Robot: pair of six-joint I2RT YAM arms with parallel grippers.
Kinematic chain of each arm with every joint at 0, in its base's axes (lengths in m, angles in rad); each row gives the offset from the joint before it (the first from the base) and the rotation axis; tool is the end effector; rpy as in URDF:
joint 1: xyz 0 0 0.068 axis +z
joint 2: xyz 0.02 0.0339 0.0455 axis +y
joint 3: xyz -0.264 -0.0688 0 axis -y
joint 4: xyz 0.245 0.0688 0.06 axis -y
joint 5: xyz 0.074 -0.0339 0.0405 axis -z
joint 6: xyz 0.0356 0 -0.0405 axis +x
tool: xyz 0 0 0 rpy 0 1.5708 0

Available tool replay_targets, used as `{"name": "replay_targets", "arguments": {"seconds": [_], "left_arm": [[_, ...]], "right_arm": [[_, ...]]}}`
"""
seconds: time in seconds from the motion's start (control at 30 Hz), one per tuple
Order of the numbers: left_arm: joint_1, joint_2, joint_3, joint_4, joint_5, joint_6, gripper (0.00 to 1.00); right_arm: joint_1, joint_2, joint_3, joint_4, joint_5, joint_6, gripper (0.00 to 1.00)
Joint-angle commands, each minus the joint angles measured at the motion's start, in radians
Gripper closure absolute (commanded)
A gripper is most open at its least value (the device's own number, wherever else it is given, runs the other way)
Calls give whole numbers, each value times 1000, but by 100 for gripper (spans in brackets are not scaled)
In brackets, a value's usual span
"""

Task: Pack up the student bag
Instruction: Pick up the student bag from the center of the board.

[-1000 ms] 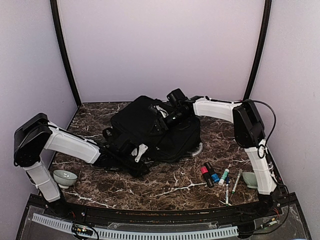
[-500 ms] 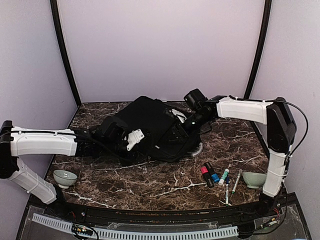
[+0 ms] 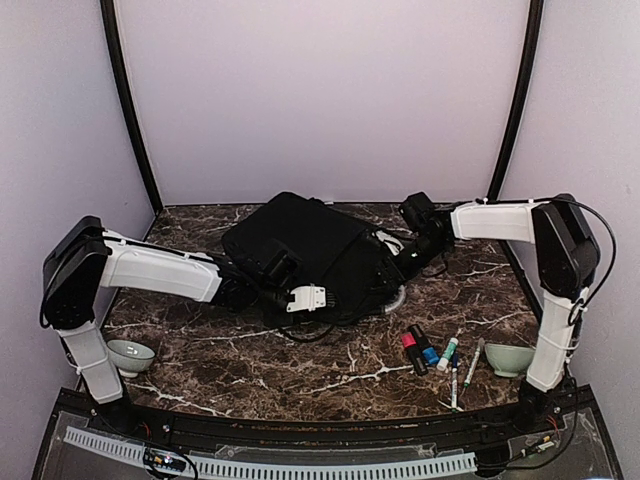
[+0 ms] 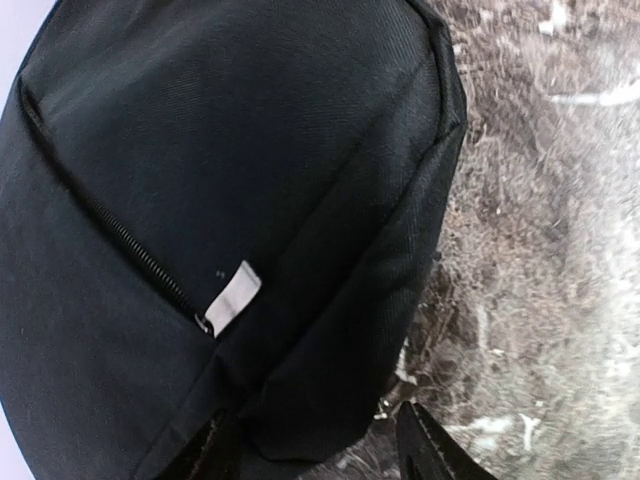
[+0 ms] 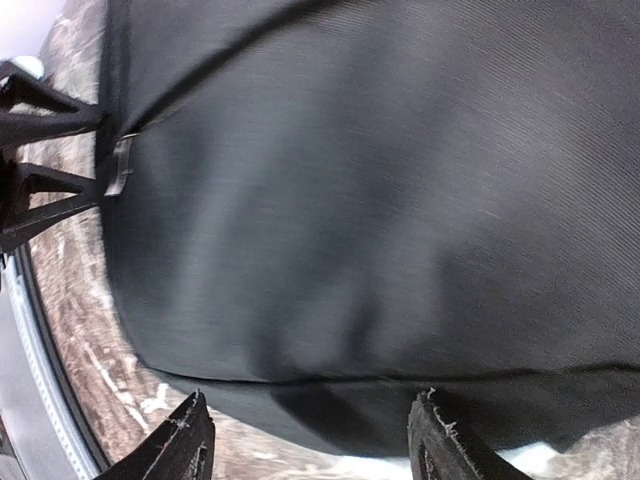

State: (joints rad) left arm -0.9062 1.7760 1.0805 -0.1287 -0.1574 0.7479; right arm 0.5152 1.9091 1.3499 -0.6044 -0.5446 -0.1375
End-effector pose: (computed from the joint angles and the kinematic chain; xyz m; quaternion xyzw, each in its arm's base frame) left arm 0.2353 -0.2913 0.1809 0.6637 0.6496 0.0442 0.3682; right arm 0.3290 0.2075 0.1875 -0.3539 0.8760 0.2953 0.1418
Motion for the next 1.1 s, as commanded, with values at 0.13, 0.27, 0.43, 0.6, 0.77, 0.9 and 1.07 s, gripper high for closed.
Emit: {"name": "replay_targets", "arguments": {"seconds": [0.13,0.27,0.43,0.6,0.77,0.9,1.07], "left_arm": [[26,51,58,-7,-81,193,44],[31,14,31,-25,-123,222,43],[58,-22,-37,71,-152,277,41],[76,40,-40,141,-203,331,41],[81,67,-22,168,-178,320,52],[79,66,21,116,-72,217,73],[79,63,75,77,88,31,100]], "right_arm": [[-32,59,15,22,18,1,35],[-35,59,14,26,23,1,35],[-37,60,25,26,20,4,35],[-38,66,25,22,20,3,35],[-42,59,22,24,22,2,35],[-57,60,44,16,13,3,35],[-96,3,77,-14,13,-10,36]]}}
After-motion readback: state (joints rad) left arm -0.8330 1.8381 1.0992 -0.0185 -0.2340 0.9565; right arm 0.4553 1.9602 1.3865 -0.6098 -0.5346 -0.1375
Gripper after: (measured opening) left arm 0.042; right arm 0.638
